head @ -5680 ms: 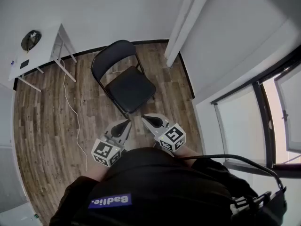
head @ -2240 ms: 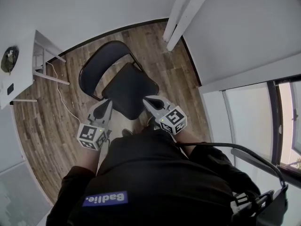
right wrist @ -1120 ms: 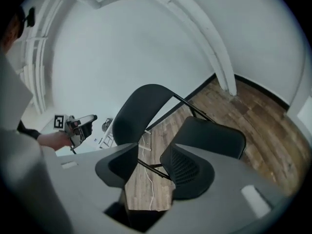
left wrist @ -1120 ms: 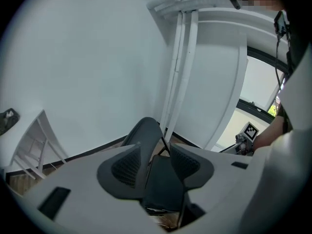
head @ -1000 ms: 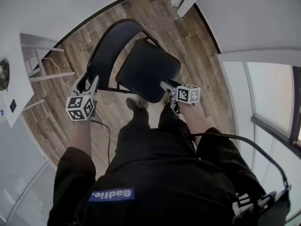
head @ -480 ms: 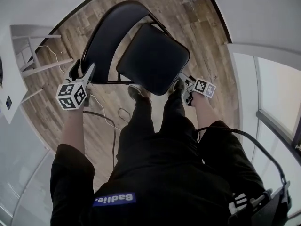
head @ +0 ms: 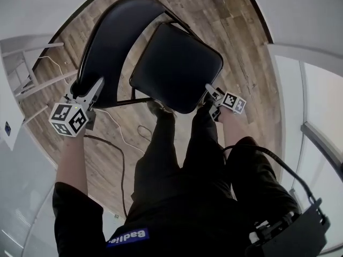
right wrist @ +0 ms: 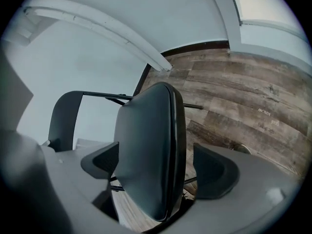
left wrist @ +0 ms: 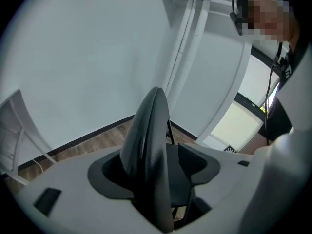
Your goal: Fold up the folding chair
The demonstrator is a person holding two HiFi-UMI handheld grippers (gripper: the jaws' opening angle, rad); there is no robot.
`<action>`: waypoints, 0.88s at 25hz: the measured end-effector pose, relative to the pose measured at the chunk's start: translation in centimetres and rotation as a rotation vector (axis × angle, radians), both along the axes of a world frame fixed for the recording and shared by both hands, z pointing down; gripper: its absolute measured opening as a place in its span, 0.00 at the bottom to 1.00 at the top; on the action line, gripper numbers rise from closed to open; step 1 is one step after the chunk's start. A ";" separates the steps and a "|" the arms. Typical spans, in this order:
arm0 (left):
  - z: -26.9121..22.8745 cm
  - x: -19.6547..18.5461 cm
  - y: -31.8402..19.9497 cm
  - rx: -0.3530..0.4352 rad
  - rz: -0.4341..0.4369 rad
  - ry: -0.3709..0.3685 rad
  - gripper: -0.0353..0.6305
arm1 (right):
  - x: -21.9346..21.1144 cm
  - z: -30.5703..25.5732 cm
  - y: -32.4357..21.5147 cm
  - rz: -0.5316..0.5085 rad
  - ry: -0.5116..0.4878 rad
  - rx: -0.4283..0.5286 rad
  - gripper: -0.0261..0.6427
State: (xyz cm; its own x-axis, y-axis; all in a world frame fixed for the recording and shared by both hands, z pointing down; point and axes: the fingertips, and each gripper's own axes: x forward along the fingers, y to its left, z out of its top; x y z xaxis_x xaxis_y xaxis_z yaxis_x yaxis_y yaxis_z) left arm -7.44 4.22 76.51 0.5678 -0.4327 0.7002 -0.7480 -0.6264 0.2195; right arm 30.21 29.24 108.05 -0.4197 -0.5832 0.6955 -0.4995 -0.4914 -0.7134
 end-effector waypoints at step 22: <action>2.3 -0.5 -0.6 -0.037 -0.025 -0.121 0.34 | -4.2 8.3 -4.2 -0.004 -0.203 0.165 0.70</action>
